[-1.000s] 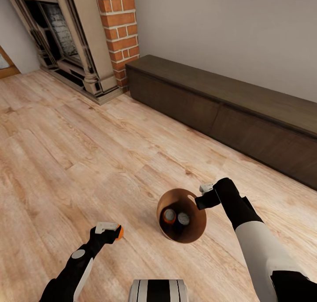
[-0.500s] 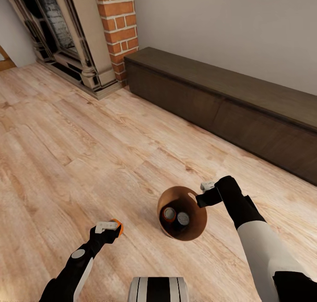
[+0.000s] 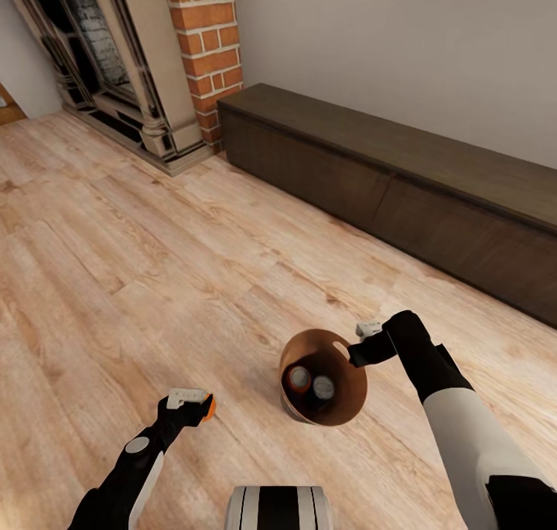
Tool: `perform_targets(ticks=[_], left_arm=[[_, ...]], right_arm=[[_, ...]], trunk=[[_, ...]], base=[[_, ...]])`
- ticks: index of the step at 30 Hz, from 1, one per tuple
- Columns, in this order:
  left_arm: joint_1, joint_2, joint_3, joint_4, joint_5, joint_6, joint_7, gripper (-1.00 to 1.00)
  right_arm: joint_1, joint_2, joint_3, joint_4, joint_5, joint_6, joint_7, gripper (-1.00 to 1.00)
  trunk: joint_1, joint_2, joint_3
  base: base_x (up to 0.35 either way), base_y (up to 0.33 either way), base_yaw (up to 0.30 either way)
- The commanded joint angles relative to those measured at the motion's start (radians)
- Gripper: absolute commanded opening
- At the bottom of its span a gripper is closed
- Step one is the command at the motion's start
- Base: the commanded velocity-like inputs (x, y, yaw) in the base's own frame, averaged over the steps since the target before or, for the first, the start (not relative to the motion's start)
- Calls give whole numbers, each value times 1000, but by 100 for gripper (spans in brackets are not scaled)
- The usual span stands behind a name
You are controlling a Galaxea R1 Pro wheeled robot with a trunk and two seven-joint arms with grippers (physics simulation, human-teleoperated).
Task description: Put the three can of soda from the living room inside the tash can in the kitchen.
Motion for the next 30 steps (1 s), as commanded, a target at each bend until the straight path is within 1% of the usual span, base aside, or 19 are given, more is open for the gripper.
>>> perform_targets(ticks=[1,20,30], left_arm=[[-1,0,-1,1,0,0,0,100],[-1,-1,-1,0,0,0,1,100],[-1,0,-2,-1,0,0,2,100]], right_arm=[[1,42,-3,14,-16,0,-77,-100],[1,42,-3,14,-15,0,-77,-100],[1,42,-3,14,-14,0,-77,-100]], trunk=[[1,0,0],[1,0,0],[-4,3,38]], base=[[24,0,0],[4,0,0],[0,0,0]])
